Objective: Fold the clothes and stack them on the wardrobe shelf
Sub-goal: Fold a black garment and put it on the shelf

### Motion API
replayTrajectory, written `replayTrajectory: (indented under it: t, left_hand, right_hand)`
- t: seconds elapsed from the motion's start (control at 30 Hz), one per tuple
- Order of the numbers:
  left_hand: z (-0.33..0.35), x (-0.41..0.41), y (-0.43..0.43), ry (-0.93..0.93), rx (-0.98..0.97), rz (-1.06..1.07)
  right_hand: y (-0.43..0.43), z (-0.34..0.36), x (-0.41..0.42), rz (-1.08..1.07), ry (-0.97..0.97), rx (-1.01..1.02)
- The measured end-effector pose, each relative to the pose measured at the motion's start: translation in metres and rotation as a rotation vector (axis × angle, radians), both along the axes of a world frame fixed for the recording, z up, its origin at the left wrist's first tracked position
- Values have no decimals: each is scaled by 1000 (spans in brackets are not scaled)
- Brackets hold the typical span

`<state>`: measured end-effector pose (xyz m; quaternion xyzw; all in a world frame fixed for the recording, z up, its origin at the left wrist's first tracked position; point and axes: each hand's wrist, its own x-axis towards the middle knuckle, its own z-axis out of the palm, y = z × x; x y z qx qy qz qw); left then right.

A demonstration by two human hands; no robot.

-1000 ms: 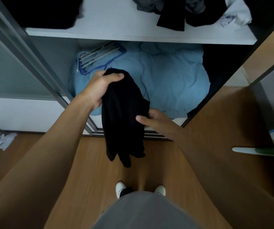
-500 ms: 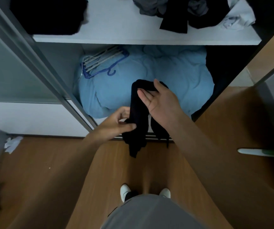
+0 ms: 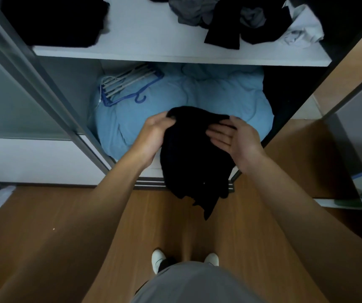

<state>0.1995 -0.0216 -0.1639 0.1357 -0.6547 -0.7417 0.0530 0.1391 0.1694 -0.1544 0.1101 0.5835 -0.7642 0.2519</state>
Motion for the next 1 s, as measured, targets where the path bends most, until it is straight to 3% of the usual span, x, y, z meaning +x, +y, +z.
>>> replayTrajectory:
  t: [0.1, 0.17, 0.27, 0.4, 0.6, 0.8, 0.87, 1.0]
  left_hand:
    - [23, -10, 9, 28, -244, -203]
    - [33, -15, 16, 37, -467, -311]
    - [41, -20, 19, 45, -597, -350]
    - [41, -21, 16, 50, -664, -326]
    - [21, -12, 1, 103, -657, -189]
    - [-22, 8, -23, -135, -588, -132]
    - [-26, 6, -31, -143, -611, 1]
    - [-18, -5, -46, -72, -661, 253]
  right_hand:
    - [3, -11, 8, 261, 368, 369]
    - [-2, -14, 14, 443, 605, 462]
    - [-7, -12, 14, 474, 794, 531]
    - [-7, -5, 7, 486, 802, 545]
    - [-10, -9, 9, 229, 892, 552]
    - [-8, 6, -9, -121, 764, 341]
    - [1, 8, -18, -45, 780, 398]
    - [16, -1, -30, 302, 731, 611]
